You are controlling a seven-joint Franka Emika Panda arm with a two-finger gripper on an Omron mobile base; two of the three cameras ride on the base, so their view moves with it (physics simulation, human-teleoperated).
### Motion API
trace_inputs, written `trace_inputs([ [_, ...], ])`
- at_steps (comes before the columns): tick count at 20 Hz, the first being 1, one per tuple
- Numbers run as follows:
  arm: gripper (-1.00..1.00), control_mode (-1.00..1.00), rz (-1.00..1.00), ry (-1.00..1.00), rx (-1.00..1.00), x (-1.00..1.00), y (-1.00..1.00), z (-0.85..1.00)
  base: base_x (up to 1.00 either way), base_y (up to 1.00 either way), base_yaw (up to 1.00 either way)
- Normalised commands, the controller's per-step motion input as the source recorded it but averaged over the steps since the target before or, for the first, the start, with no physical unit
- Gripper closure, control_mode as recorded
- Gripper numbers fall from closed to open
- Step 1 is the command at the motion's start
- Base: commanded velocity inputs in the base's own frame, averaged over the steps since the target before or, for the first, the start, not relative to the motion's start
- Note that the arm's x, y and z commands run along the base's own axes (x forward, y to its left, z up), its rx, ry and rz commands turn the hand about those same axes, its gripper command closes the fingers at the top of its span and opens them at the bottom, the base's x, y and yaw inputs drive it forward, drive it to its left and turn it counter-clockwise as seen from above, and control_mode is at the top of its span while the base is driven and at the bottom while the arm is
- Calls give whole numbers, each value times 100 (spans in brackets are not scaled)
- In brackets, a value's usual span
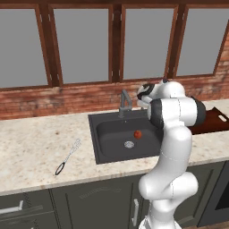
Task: Pick up all produce items and place them in the sink. Turn on the sink faucet to wash them. Then turn the sink off and put them in the tray.
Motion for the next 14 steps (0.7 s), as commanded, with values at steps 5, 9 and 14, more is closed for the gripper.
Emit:
trace_inputs([
  [5,-100,-100,-2,22,-3,-31,0,-21,0,0,0],
  [9,-100,-100,0,14,0,-40,0,-36,0,0,0],
  [14,-100,-100,0,3,0,-33,0,-48,0,0,0],
])
